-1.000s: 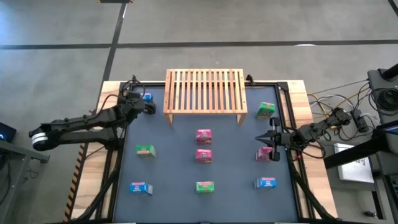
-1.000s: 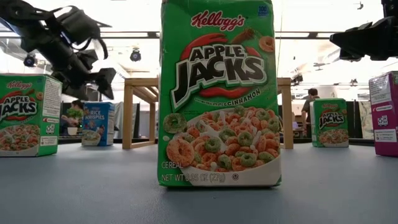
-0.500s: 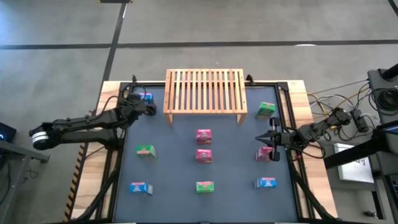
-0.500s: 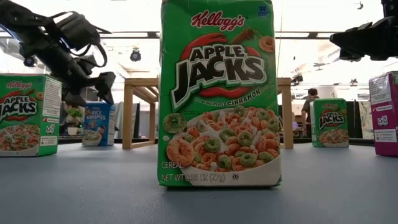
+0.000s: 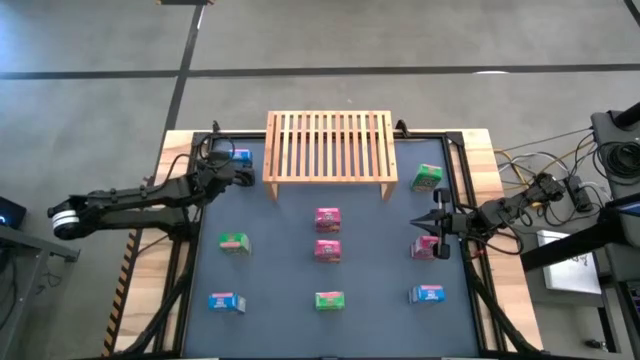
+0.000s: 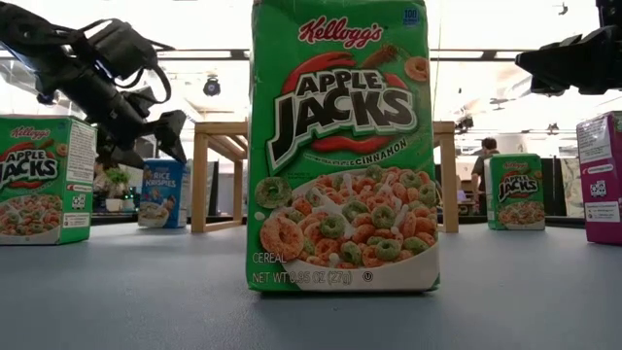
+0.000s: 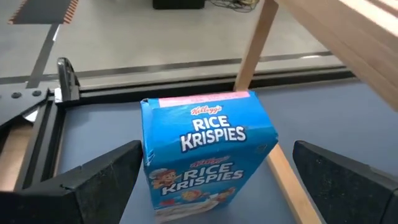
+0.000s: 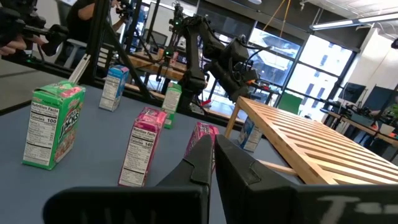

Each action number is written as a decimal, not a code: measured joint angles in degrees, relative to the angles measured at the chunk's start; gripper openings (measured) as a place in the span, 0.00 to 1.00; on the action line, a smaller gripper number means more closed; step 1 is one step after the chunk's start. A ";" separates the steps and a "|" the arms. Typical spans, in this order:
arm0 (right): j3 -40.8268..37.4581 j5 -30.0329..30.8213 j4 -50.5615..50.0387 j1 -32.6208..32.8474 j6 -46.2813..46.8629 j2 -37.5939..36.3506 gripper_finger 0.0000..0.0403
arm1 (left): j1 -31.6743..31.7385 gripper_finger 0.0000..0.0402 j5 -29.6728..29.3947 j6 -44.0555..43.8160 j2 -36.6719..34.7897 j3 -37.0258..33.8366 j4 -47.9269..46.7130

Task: Stack cereal on shelf
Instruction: Put the top blue cereal box on the shelf

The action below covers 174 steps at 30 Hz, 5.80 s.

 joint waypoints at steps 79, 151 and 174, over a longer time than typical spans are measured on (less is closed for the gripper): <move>0.00 0.00 0.00 -0.02 0.00 0.00 0.02 | 23.37 0.63 33.08 67.01 25.14 31.56 -37.31; 0.00 0.01 0.00 0.00 -0.01 0.00 0.02 | 23.12 0.32 50.61 73.47 61.72 111.58 -74.38; 0.00 0.00 0.00 -0.02 -0.01 0.00 0.02 | 23.04 0.45 50.47 75.73 66.24 114.09 -76.03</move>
